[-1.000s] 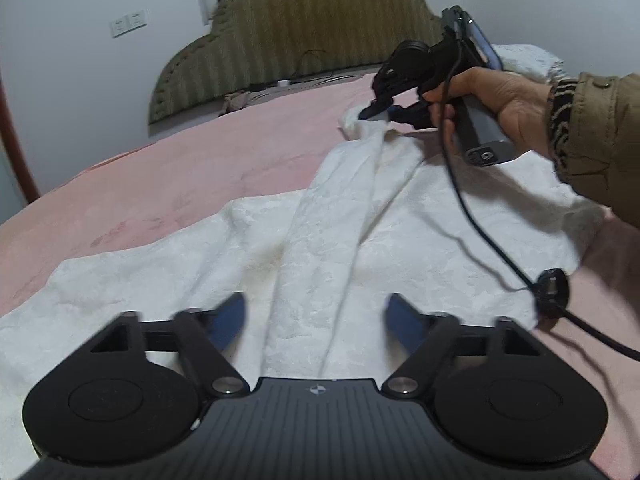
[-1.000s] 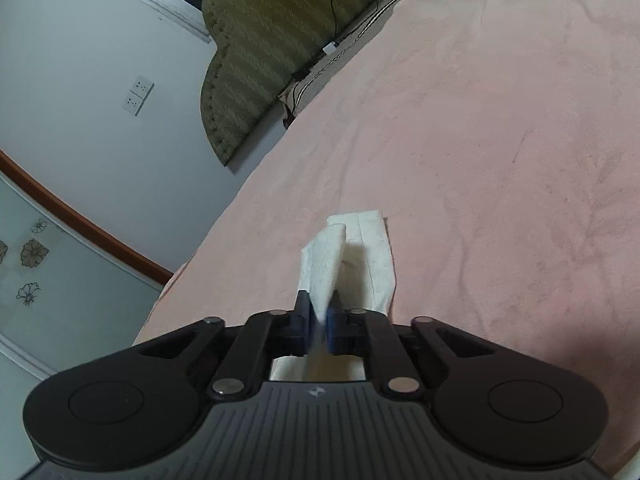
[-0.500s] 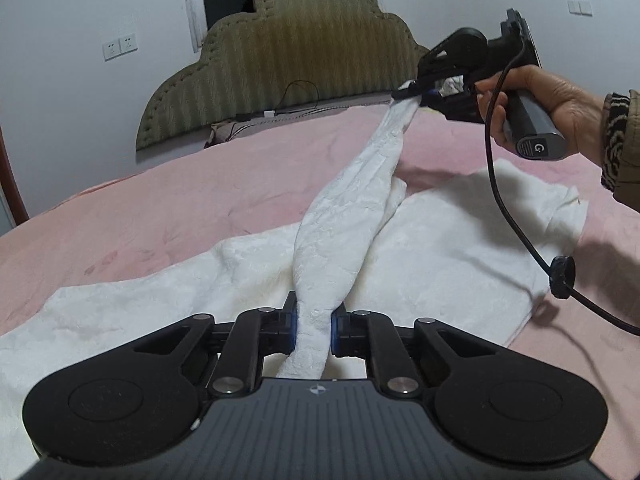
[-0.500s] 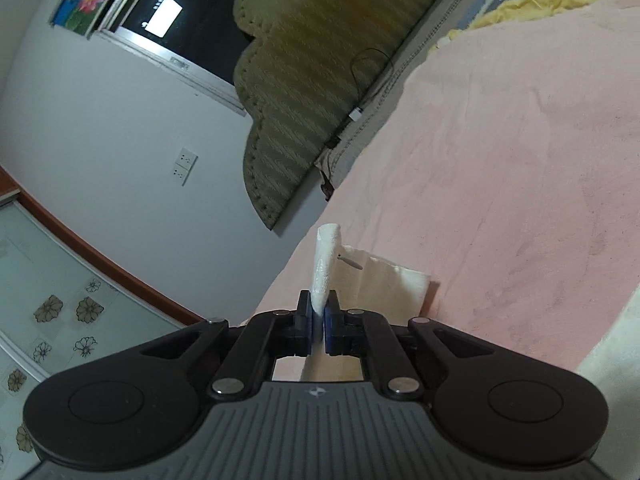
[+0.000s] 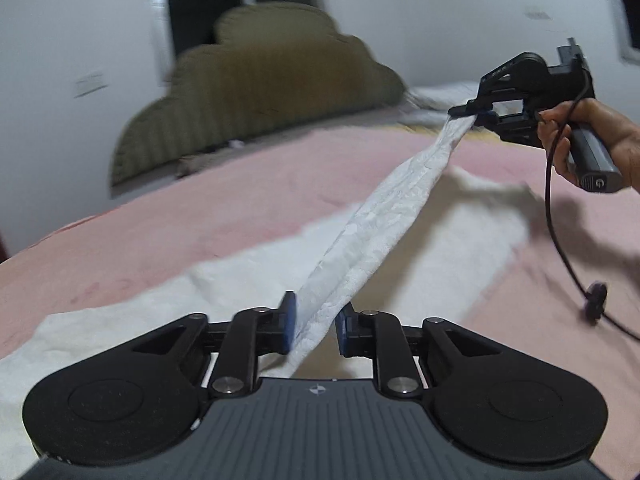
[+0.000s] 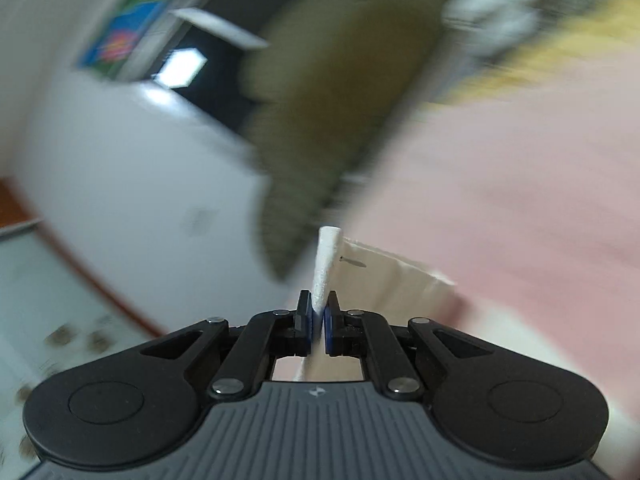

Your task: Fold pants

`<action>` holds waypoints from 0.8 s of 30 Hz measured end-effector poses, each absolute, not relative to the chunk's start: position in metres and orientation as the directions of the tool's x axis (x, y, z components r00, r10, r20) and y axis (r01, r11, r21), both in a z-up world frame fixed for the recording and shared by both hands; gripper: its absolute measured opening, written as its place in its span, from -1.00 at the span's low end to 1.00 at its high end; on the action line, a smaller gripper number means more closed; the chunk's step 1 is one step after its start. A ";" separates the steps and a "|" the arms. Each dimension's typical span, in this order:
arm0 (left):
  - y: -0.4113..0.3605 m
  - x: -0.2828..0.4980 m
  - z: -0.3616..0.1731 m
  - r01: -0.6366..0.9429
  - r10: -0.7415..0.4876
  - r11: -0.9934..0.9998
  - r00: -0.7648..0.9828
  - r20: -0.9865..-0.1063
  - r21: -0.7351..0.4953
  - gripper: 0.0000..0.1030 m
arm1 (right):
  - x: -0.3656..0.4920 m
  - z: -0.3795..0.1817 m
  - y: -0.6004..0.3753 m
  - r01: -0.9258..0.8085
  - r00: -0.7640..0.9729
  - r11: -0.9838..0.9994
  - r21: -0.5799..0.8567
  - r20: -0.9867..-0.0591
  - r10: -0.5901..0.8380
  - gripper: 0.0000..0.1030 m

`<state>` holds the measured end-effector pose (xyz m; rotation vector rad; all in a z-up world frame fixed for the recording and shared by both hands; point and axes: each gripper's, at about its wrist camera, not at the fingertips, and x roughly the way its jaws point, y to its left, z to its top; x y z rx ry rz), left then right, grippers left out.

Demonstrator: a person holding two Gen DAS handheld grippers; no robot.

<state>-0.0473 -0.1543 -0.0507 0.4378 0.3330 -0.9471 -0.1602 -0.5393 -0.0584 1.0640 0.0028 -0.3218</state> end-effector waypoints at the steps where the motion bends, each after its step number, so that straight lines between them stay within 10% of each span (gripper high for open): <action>1: -0.157 -0.052 -0.055 0.842 -0.701 0.486 0.536 -0.470 0.235 -0.66 | -0.175 -0.075 -0.541 0.290 0.944 0.389 0.874 -0.194 -0.268 -0.88; 24: -0.123 -0.039 -0.063 0.874 -0.710 0.432 0.482 -0.514 0.223 -0.80 | -0.228 -0.111 -0.515 0.454 0.885 0.387 0.803 -0.353 -0.304 -0.88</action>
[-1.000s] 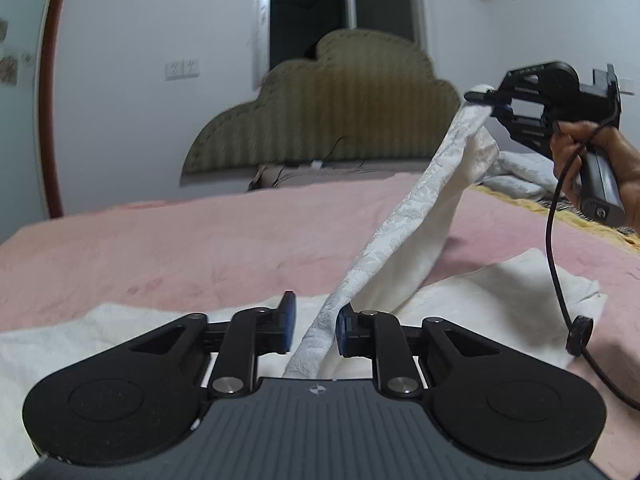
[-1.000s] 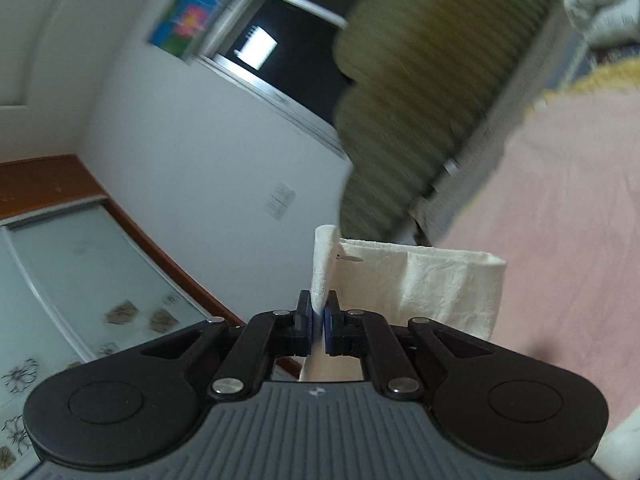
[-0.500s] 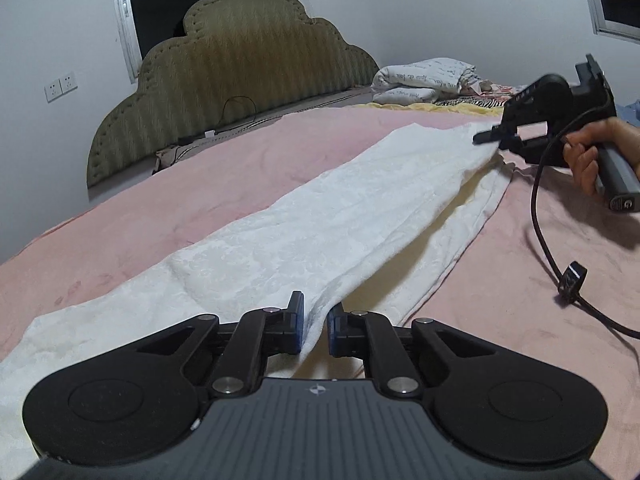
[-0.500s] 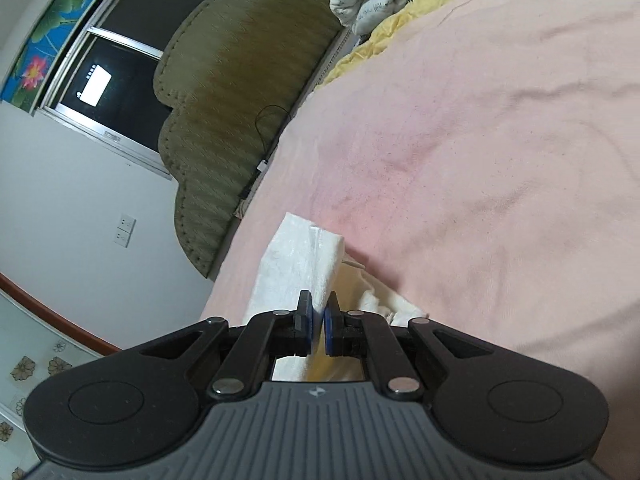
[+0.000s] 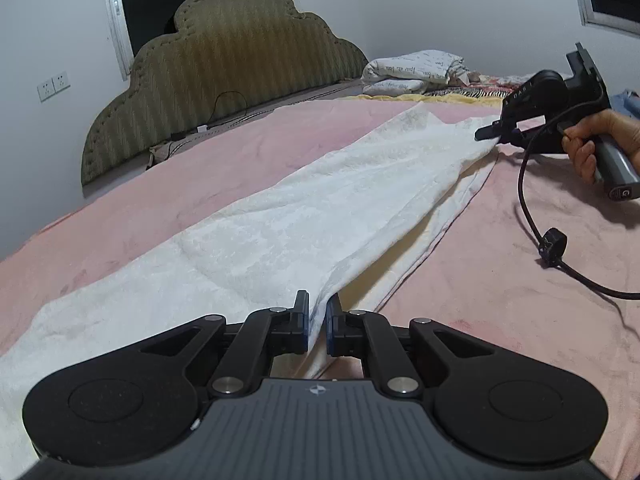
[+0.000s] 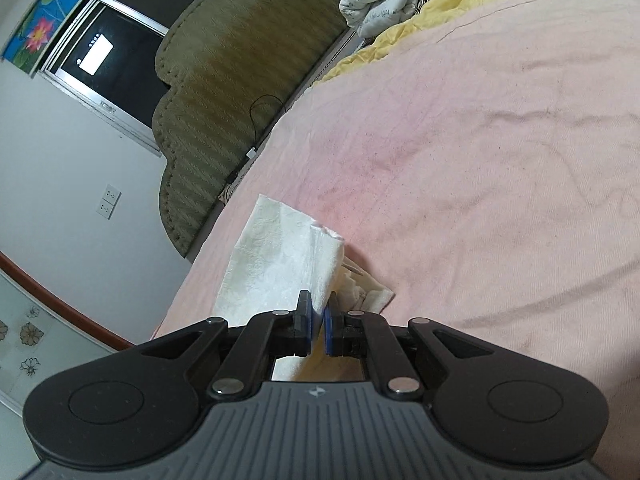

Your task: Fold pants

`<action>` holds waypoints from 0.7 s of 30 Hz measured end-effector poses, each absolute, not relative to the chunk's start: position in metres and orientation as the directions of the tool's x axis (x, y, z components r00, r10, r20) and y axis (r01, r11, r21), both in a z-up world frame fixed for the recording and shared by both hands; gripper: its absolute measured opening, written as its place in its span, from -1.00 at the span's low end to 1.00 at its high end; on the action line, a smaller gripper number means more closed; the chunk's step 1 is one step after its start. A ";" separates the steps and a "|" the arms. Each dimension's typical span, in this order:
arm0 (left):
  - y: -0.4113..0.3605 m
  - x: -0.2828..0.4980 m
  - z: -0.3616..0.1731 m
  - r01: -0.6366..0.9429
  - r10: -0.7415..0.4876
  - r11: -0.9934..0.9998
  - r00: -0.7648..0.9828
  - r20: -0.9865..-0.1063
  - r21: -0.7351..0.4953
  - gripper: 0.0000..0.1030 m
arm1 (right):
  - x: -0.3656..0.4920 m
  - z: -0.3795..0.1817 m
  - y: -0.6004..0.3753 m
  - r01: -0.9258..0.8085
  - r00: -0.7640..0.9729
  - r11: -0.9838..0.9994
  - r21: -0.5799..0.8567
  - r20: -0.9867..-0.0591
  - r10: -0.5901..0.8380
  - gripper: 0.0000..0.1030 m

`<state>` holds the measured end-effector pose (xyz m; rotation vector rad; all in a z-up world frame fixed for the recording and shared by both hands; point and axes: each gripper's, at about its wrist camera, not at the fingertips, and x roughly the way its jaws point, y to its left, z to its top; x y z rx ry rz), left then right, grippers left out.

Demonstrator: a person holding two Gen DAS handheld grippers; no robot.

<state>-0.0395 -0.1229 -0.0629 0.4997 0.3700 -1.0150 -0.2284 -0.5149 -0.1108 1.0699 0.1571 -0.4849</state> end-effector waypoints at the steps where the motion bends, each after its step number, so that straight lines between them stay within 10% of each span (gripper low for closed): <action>1: -0.123 -0.039 -0.064 0.876 -0.711 0.430 0.478 -0.516 0.219 -0.80 | -0.228 -0.110 -0.515 0.454 0.885 0.390 0.801 -0.354 -0.303 -0.88; 8: -0.117 -0.041 -0.058 0.888 -0.732 0.419 0.454 -0.508 0.190 -0.79 | -0.235 -0.108 -0.519 0.473 0.875 0.378 0.796 -0.372 -0.311 -0.82; 14: -0.105 -0.032 -0.045 0.936 -0.790 0.350 0.316 -0.525 0.035 -0.54 | -0.241 -0.064 -0.498 0.662 0.723 0.453 0.597 -0.350 -0.596 -0.55; 21: -0.112 -0.016 -0.027 0.901 -0.818 0.421 0.328 -0.472 -0.104 -0.23 | -0.122 -0.043 -0.503 0.409 0.887 0.731 0.546 -0.427 -0.177 -0.45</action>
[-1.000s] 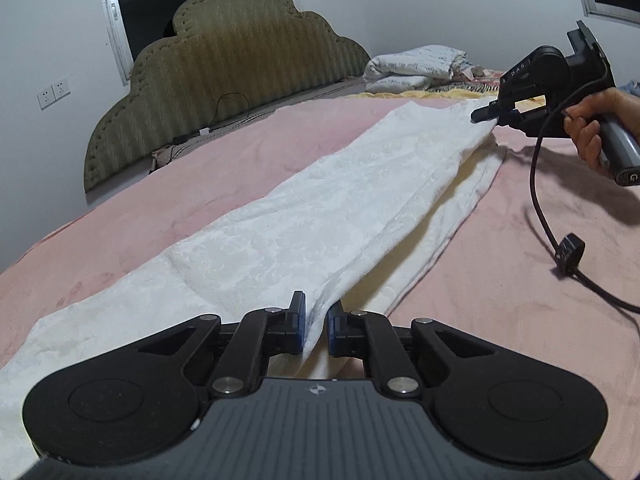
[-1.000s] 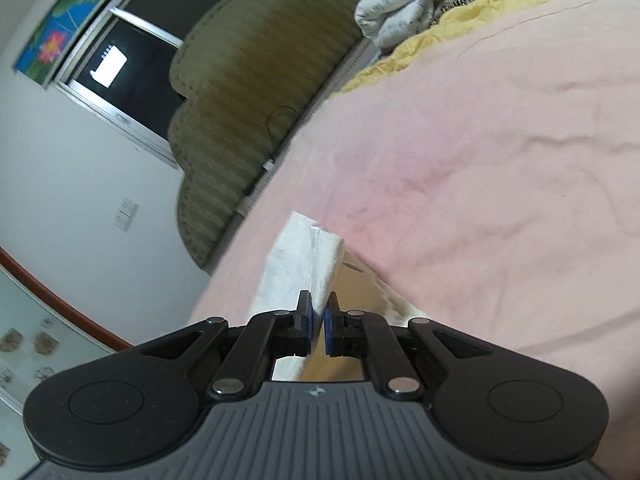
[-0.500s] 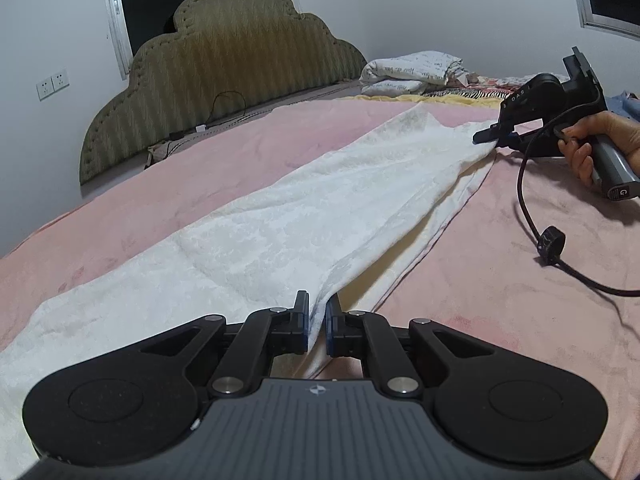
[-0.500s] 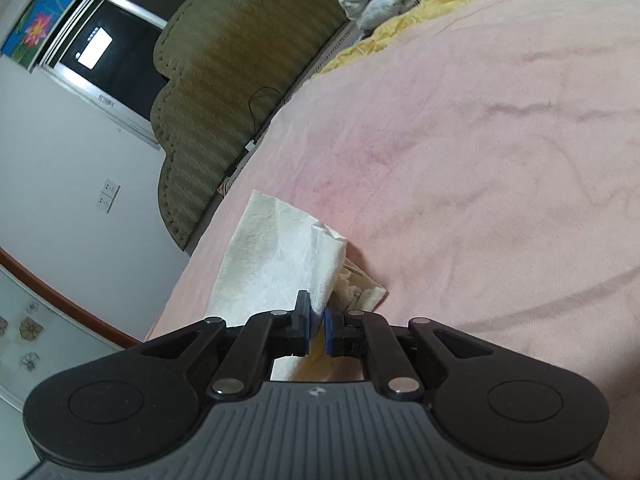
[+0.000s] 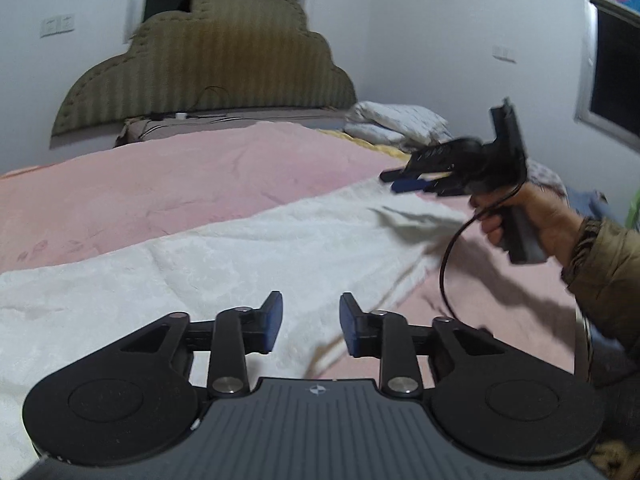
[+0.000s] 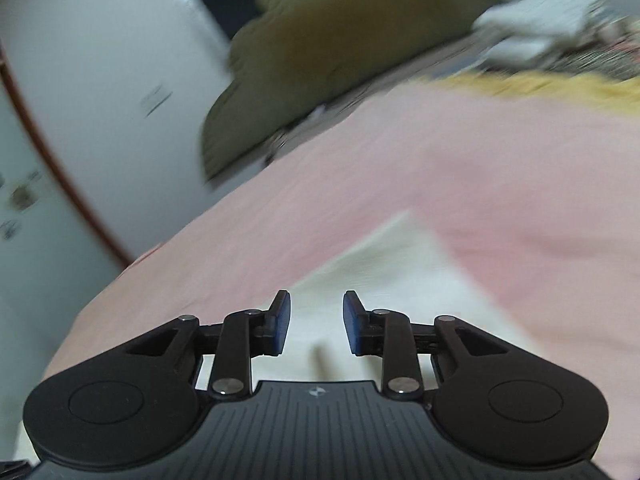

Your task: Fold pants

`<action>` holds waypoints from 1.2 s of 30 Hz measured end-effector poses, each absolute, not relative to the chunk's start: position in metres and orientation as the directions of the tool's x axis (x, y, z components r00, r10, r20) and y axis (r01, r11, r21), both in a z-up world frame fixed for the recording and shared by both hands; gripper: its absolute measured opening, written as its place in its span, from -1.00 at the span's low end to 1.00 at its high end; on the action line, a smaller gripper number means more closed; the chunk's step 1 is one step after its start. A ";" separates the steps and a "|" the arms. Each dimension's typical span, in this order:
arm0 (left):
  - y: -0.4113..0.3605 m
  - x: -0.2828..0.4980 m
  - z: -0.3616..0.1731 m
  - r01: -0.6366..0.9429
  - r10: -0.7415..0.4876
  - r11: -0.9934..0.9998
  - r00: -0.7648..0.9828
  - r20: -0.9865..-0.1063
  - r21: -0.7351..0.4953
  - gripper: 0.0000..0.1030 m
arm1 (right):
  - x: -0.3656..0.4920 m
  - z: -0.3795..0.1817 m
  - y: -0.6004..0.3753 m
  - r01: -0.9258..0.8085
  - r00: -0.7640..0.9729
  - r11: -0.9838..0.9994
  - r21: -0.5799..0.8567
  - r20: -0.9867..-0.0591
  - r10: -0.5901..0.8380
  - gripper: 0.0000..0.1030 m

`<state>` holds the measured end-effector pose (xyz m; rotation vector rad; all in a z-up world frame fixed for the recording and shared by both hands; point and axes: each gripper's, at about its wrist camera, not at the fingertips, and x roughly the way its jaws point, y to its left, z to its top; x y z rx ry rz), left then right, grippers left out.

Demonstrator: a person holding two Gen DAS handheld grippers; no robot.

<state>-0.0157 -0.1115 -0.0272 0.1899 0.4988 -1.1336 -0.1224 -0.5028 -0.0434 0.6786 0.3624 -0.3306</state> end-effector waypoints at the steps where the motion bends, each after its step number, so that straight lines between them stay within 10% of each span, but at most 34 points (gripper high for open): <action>1: -0.113 -0.013 -0.026 0.893 -0.814 0.436 0.341 -0.471 -0.108 -0.21 | -0.106 -0.047 -0.510 0.425 0.873 0.730 0.536 -0.457 -0.173 -0.45; 8: -0.119 -0.013 -0.030 0.848 -0.749 0.530 0.481 -0.456 0.023 0.31 | -0.090 -0.048 -0.543 0.591 0.798 0.603 0.535 -0.498 -0.341 -0.42; 12: -0.129 -0.009 -0.038 0.855 -0.742 0.519 0.457 -0.490 0.010 0.34 | -0.121 -0.049 -0.512 0.502 0.848 0.666 0.552 -0.466 -0.254 0.32; 16: -0.140 -0.011 -0.054 0.869 -0.691 0.489 0.441 -0.573 0.080 0.35 | -0.148 -0.065 -0.504 0.457 0.848 0.677 0.576 -0.511 -0.139 0.28; 22: -0.131 -0.016 -0.052 0.858 -0.713 0.504 0.478 -0.513 0.099 0.48 | -0.214 -0.042 -0.488 0.573 0.818 0.546 0.611 -0.379 -0.434 0.33; 36: -0.128 0.002 -0.067 0.787 -0.666 0.616 0.514 -0.541 -0.011 0.71 | -0.219 -0.085 -0.466 0.406 0.911 0.414 0.815 -0.397 -0.111 0.33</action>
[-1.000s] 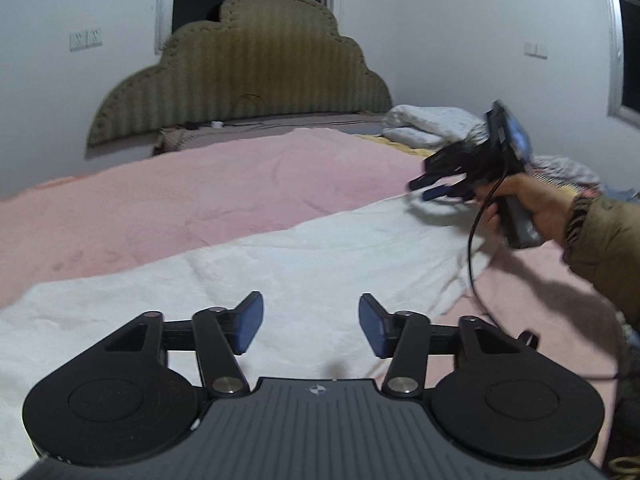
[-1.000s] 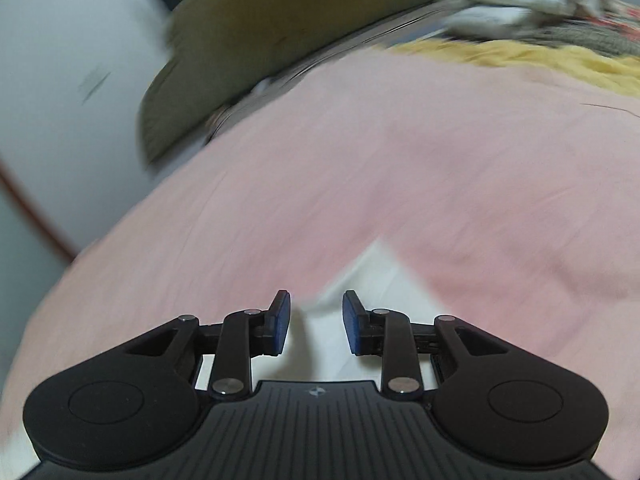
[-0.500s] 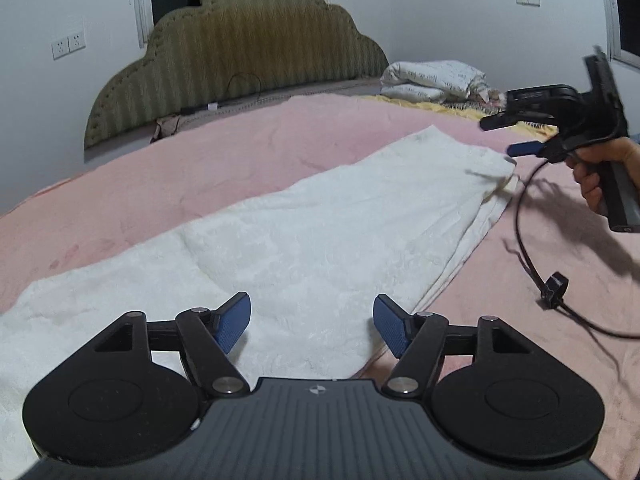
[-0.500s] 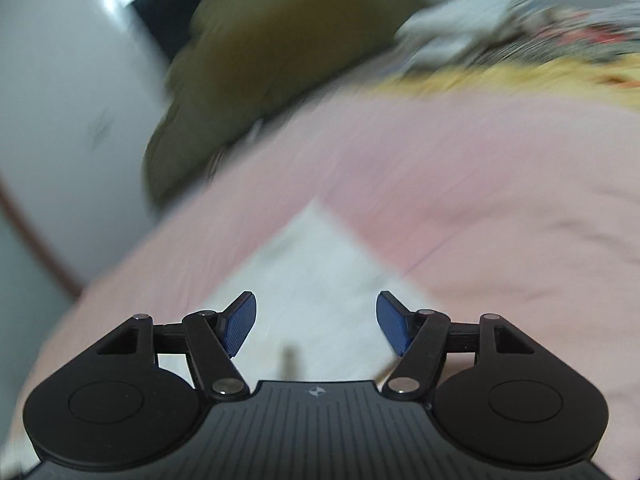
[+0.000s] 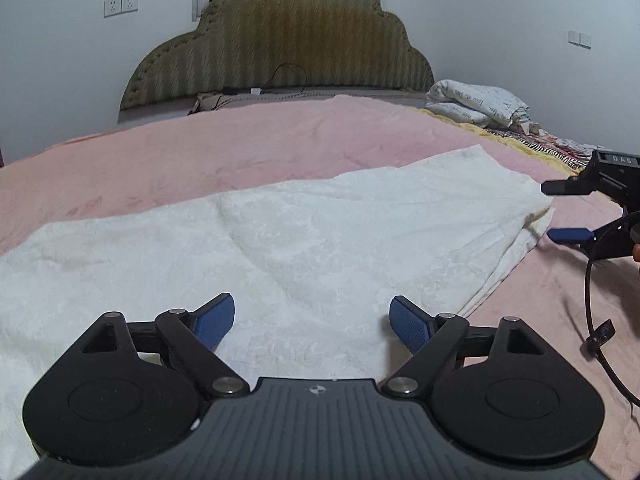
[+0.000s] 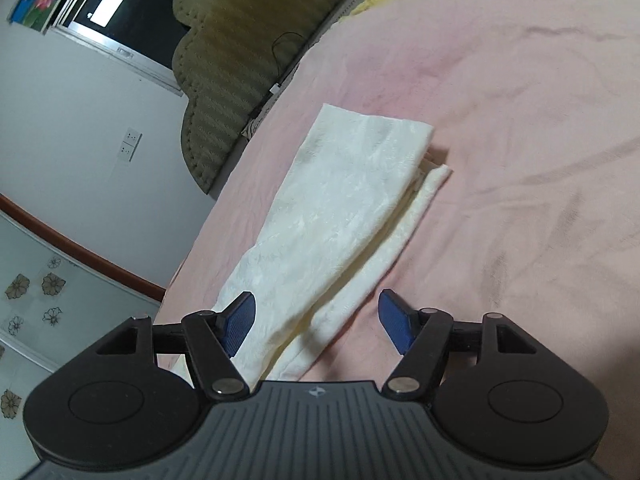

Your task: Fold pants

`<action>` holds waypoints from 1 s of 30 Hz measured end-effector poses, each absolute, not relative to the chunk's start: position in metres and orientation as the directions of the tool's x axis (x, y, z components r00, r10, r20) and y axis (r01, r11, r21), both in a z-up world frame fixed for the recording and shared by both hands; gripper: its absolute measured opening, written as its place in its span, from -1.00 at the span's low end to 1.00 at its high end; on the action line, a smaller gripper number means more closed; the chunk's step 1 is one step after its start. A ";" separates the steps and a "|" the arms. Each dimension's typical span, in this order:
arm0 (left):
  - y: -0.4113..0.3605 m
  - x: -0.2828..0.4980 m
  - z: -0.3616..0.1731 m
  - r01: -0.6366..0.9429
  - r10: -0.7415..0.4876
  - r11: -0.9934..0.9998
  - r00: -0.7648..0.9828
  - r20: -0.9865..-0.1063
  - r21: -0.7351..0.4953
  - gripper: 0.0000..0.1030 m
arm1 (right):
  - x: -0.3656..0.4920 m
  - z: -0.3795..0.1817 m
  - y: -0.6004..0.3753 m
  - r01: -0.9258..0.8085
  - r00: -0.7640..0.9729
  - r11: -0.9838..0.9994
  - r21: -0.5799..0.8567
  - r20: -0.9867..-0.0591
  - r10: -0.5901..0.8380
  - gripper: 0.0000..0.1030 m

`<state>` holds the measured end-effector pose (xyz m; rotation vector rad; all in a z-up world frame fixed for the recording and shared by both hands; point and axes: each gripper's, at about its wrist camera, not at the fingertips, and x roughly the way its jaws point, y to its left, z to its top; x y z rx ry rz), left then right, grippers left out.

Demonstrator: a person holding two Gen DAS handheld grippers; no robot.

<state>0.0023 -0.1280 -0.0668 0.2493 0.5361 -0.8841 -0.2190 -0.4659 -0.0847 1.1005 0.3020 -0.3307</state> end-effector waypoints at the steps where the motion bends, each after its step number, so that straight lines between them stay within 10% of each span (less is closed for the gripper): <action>1: -0.128 0.003 -0.068 0.783 -0.661 0.622 0.514 -0.547 -0.015 0.73 | -0.215 -0.085 -0.467 0.397 0.915 0.422 0.815 -0.389 -0.109 0.33; 12: -0.128 0.009 -0.070 0.763 -0.628 0.646 0.514 -0.584 -0.022 0.98 | -0.175 -0.093 -0.516 0.418 0.903 0.425 0.803 -0.313 -0.295 0.28; 14: -0.129 0.009 -0.070 0.763 -0.627 0.646 0.512 -0.587 -0.024 0.98 | -0.167 -0.095 -0.526 0.428 0.897 0.422 0.799 -0.320 -0.304 0.05; 16: -0.128 0.009 -0.070 0.763 -0.633 0.645 0.509 -0.584 -0.035 0.98 | -0.158 -0.102 -0.533 0.470 0.878 0.407 0.783 -0.365 -0.311 -0.62; 20: -0.120 0.015 -0.065 0.743 -0.653 0.662 0.511 -0.559 -0.095 0.90 | -0.153 -0.099 -0.528 0.489 0.870 0.460 0.741 -0.371 -0.326 -0.74; 30: -0.071 0.090 -0.060 0.433 -0.833 0.551 0.337 -0.439 -0.713 0.94 | -0.082 -0.014 -0.396 0.304 0.923 0.926 0.226 -0.309 -0.228 -0.75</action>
